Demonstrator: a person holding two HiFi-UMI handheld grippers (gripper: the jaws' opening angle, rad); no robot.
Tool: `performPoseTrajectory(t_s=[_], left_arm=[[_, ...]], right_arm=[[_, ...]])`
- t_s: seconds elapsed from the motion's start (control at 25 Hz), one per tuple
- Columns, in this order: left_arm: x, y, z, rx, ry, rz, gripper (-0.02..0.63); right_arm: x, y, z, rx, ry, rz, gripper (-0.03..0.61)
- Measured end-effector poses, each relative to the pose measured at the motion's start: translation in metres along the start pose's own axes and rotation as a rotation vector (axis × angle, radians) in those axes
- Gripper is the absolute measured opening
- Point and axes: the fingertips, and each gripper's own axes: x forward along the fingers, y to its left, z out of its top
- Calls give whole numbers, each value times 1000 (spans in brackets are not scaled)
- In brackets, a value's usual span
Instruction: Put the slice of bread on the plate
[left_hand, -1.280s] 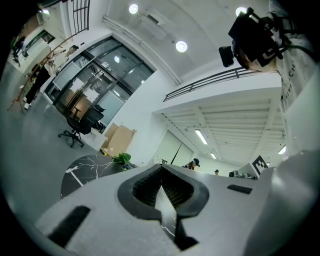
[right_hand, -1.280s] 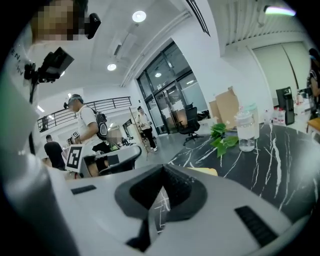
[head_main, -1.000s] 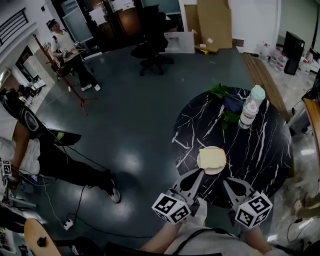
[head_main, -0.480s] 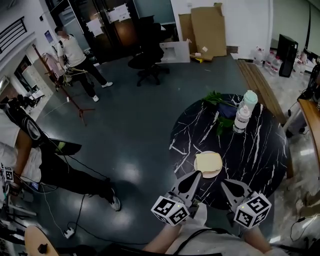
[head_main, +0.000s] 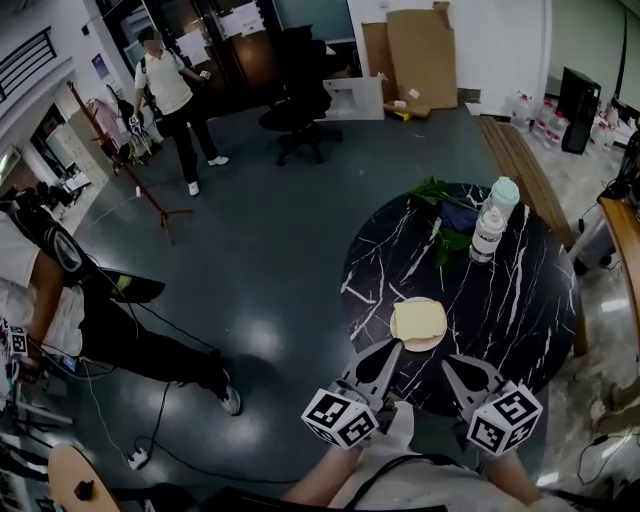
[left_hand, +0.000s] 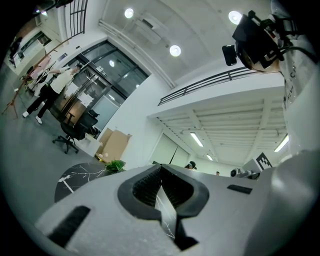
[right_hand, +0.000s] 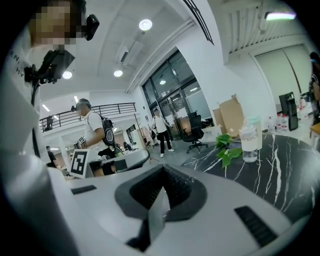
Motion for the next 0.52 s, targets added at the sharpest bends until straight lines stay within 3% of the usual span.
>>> performPoseTrajectory(t_s=[0.52], left_arm=[[-4,8,-10,-8,7,21,8]], right_arm=[[4,-5,-16,13,19,6,10]])
